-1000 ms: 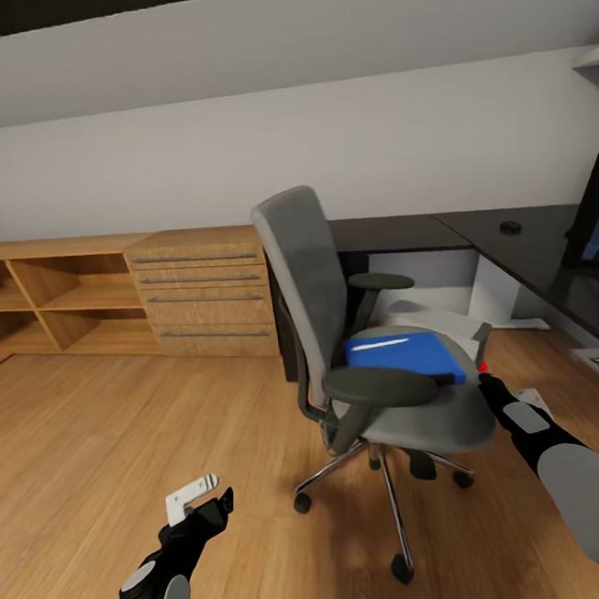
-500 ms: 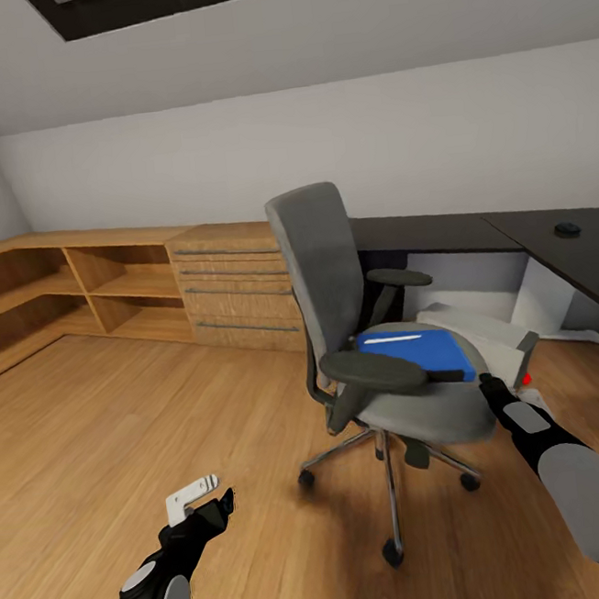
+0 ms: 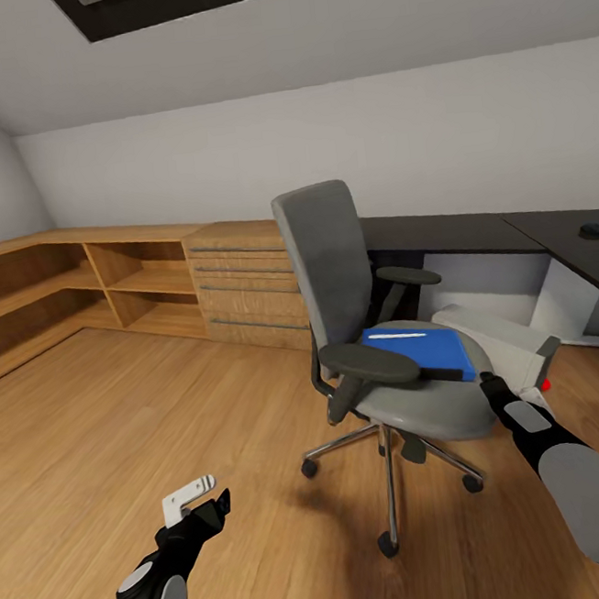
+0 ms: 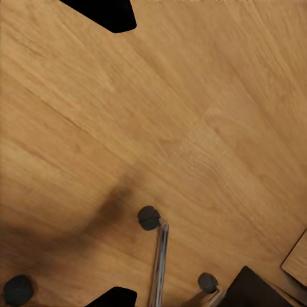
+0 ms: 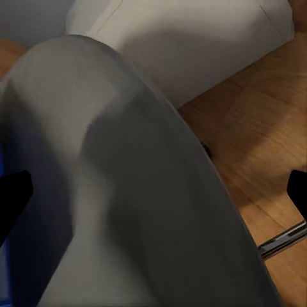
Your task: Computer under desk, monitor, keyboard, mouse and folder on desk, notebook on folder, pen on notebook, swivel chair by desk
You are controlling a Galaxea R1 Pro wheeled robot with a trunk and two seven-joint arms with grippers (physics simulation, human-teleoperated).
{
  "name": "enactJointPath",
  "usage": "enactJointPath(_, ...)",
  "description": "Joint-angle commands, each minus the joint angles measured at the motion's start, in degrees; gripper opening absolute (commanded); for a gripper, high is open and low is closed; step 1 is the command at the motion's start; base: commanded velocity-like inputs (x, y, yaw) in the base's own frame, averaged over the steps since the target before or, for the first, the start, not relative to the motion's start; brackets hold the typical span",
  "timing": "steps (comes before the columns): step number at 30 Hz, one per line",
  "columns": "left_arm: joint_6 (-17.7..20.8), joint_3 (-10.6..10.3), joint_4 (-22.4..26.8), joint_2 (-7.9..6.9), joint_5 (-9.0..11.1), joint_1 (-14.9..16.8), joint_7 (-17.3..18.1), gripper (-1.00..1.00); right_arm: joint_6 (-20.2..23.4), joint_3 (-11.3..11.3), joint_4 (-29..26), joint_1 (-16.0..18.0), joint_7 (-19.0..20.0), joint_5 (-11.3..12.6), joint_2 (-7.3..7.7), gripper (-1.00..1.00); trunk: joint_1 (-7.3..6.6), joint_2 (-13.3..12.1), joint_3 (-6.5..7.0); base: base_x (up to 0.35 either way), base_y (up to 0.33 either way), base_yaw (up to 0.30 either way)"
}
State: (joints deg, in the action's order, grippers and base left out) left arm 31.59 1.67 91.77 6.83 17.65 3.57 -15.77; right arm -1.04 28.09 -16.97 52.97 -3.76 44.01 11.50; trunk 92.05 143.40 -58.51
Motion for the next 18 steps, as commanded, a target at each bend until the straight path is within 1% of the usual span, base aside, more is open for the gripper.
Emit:
enactJointPath(1, 0.22, 0.04, 0.08, 0.03, 0.61, 0.03, -0.41, 1.00, -0.11, -0.14, -0.04, 0.02, -0.18, 0.59, 0.01, 1.00, -0.01, 0.02, -0.05, 0.000, 0.000, 0.002)
enactJointPath(8, 0.22, 0.09, 0.08, 0.03, 0.55, 0.03, -0.41, 1.00, -0.12, -0.19, -0.08, 0.02, 0.00, 0.50, 0.27, 1.00, -0.01, 0.02, -0.05, 0.000, 0.000, -0.010)
enactJointPath(18, 0.22, 0.09, 0.08, 0.03, 0.54, 0.03, -0.48, 1.00, -0.19, -0.15, -0.08, 0.02, 0.07, 0.46, 0.36, 1.00, -0.01, 0.02, -0.05, 0.000, 0.000, -0.251)
